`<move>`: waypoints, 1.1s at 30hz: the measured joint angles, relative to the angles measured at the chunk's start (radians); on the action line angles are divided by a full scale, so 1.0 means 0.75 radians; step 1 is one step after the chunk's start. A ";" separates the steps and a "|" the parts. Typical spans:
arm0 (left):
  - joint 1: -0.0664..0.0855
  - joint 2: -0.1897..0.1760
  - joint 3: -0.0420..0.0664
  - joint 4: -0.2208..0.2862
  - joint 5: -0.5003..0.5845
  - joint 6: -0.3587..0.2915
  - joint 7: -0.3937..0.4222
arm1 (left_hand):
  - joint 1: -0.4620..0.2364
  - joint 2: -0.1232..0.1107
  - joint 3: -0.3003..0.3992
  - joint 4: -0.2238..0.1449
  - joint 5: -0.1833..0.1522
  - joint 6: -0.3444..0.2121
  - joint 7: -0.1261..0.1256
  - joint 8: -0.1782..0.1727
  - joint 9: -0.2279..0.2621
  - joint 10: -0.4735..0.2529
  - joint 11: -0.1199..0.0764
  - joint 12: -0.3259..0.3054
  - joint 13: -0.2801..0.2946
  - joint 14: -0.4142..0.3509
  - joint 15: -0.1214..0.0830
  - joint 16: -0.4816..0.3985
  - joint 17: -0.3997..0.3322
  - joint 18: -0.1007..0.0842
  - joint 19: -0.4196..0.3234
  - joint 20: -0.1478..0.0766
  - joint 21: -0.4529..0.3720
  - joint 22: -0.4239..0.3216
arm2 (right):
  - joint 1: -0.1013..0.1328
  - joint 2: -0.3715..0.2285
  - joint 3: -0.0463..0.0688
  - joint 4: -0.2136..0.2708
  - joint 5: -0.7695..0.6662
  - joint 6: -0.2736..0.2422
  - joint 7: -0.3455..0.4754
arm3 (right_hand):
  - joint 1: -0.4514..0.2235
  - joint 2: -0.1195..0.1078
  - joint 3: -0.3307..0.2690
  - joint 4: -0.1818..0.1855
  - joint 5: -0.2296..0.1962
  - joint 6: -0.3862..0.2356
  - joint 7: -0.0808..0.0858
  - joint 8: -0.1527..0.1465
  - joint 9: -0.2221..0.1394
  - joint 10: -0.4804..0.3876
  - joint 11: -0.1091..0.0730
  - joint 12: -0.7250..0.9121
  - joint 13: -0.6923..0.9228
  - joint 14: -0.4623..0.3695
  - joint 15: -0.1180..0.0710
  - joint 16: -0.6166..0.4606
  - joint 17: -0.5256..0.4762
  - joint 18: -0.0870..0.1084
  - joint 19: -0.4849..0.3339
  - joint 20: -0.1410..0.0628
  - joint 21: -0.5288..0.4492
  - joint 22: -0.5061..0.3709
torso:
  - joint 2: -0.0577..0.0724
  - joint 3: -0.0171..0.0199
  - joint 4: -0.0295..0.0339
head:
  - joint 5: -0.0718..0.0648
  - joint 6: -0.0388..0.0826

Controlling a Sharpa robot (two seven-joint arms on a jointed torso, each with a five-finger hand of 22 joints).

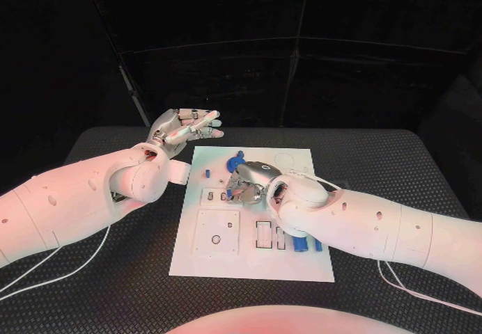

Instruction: Assemble the parts on the task board

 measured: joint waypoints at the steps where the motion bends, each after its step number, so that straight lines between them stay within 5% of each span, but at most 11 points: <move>1: 0.000 0.000 0.000 0.000 0.000 0.000 0.000 | 0.000 0.000 0.000 0.000 0.000 0.000 0.000 0.000 0.000 0.000 0.000 0.000 0.000 0.000 0.000 0.000 0.000 0.000 0.000 0.000 0.000 0.000 | 0.000 0.000 0.000 0.000 -0.002 0.001 -0.001 | 0.000 0.000 0.000 0.000 0.000 0.000 0.000 0.000 0.000 0.000 0.003 0.000 -0.001 0.000 0.000 0.000 0.000 0.000 0.000 0.000 0.000 0.000 | 0.000 0.0001 0.0000 | 0.000 0.000; 11: 0.000 -0.001 0.000 -0.001 0.000 0.000 -0.001 | 0.000 0.000 0.000 0.000 0.000 0.000 0.000 0.000 0.000 0.000 0.000 0.000 0.000 0.000 0.000 -0.009 -0.004 0.000 0.000 0.000 0.000 -0.004 | 0.000 0.001 0.000 -0.001 -0.015 0.011 -0.009 | -0.009 -0.008 0.000 0.000 0.000 -0.012 0.008 -0.007 -0.002 0.000 0.003 -0.006 -0.002 0.005 0.005 0.000 0.000 0.000 -0.005 0.005 0.000 -0.003 | 0.000 0.0003 0.0001 | 0.000 -0.001; 33: 0.000 -0.002 0.000 -0.003 0.000 0.000 -0.002 | 0.000 0.000 0.000 0.000 0.000 0.000 0.000 0.000 0.000 0.000 0.000 0.000 0.000 0.000 0.000 -0.009 -0.003 0.000 0.000 0.000 0.000 -0.004 | -0.003 0.003 -0.001 -0.007 -0.031 0.013 -0.030 | -0.103 -0.093 -0.034 0.041 -0.007 -0.080 0.032 -0.038 0.002 -0.011 0.030 -0.035 -0.140 0.000 0.029 0.000 0.000 0.000 -0.019 0.019 -0.010 -0.012 | 0.000 -0.0001 0.0001 | -0.001 -0.003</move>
